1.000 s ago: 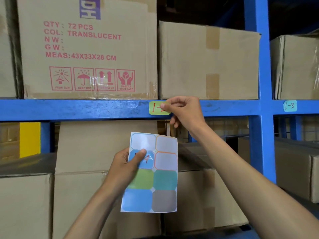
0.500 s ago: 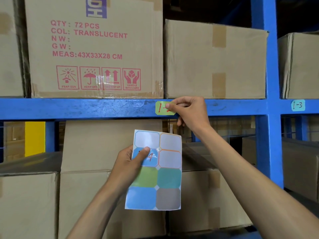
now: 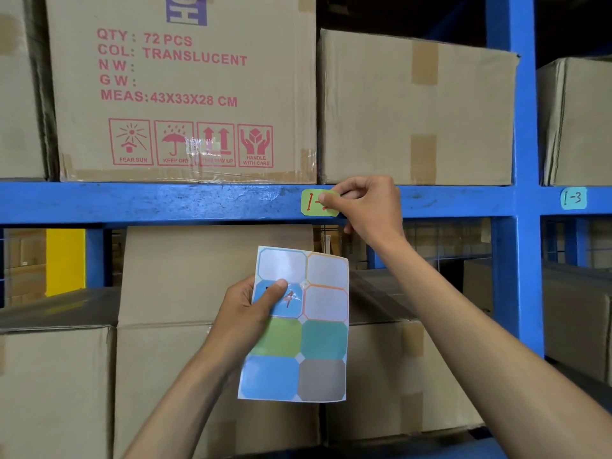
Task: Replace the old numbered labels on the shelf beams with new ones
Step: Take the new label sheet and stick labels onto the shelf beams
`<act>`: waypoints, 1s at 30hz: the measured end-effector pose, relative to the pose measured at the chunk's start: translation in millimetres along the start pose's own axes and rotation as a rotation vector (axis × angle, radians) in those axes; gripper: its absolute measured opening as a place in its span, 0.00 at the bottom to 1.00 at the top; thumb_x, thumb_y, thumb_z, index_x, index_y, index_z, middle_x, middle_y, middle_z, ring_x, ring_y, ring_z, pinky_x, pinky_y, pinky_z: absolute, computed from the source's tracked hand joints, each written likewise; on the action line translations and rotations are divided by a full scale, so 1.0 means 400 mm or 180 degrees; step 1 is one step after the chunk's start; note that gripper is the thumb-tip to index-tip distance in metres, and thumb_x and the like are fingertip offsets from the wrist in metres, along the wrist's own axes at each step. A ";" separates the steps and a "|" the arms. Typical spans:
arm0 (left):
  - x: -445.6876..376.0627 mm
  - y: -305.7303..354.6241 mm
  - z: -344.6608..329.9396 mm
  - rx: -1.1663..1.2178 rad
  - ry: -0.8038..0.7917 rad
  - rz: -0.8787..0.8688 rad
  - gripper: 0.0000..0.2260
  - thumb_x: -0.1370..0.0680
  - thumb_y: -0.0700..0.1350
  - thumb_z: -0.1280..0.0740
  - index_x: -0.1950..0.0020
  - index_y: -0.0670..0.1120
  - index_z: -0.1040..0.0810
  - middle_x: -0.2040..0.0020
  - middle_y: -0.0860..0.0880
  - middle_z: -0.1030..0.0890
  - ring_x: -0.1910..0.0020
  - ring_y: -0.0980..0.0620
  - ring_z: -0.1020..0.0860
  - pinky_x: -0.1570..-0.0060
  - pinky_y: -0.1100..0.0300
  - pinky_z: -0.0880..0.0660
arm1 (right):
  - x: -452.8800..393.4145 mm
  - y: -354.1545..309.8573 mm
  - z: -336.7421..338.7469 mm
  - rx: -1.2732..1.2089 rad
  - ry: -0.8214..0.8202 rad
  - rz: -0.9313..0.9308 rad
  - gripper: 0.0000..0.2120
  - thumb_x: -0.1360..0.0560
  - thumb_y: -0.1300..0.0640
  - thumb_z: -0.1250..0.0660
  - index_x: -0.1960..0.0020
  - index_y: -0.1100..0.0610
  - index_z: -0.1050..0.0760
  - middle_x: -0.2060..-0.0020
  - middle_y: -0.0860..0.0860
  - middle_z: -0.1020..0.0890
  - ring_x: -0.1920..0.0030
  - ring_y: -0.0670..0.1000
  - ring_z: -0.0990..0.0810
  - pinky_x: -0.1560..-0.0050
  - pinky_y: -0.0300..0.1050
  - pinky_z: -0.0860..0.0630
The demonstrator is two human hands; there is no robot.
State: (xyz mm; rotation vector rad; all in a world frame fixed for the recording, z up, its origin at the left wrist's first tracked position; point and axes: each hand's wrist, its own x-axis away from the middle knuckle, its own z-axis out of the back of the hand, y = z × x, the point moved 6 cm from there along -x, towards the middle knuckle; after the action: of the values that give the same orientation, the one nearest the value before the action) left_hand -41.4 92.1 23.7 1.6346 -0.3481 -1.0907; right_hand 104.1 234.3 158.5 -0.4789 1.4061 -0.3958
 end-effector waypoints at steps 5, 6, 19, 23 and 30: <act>0.008 0.000 0.001 -0.0027 0.0019 -0.0028 0.09 0.21 0.48 0.33 0.52 0.43 0.17 0.57 0.41 0.13 0.61 0.42 0.15 0.56 0.43 0.19 | -0.003 -0.019 0.024 0.0844 0.0354 0.0305 0.14 0.39 0.36 0.24 0.62 0.44 0.19 0.66 0.45 0.16 0.58 0.48 0.16 0.62 0.56 0.20; 0.011 0.000 0.000 -0.0029 0.0017 -0.0025 0.09 0.21 0.48 0.33 0.52 0.44 0.17 0.57 0.41 0.13 0.61 0.42 0.15 0.56 0.43 0.19 | 0.000 -0.022 0.028 0.0919 0.0419 0.0350 0.16 0.39 0.34 0.24 0.60 0.44 0.20 0.66 0.45 0.16 0.58 0.48 0.17 0.62 0.56 0.20; 0.024 0.006 -0.008 -0.0021 0.0012 -0.0004 0.09 0.21 0.47 0.33 0.51 0.42 0.17 0.56 0.41 0.13 0.61 0.42 0.15 0.57 0.45 0.19 | -0.009 0.007 0.044 0.0325 0.0209 0.0242 0.11 0.32 0.46 0.23 0.61 0.46 0.26 0.69 0.48 0.17 0.53 0.47 0.16 0.61 0.59 0.18; 0.029 0.002 -0.008 0.0000 0.0008 0.0008 0.09 0.21 0.47 0.33 0.52 0.42 0.17 0.56 0.40 0.13 0.62 0.43 0.16 0.57 0.47 0.19 | 0.006 0.013 0.047 0.0342 0.0050 0.0386 0.13 0.33 0.53 0.22 0.53 0.49 0.24 0.66 0.48 0.17 0.51 0.45 0.17 0.52 0.58 0.19; 0.041 0.003 -0.007 -0.0014 0.0030 0.0005 0.09 0.21 0.47 0.32 0.53 0.42 0.17 0.56 0.39 0.13 0.62 0.42 0.16 0.56 0.43 0.19 | 0.038 -0.013 0.031 0.0783 0.0210 0.0544 0.19 0.36 0.48 0.24 0.51 0.47 0.30 0.64 0.48 0.22 0.56 0.49 0.20 0.59 0.56 0.22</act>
State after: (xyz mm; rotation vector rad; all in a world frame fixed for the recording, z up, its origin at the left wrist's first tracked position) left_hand -30.1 82.0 16.9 1.6348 -0.3404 -1.0816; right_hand 118.5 223.0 149.8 -0.1453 1.4274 -0.4417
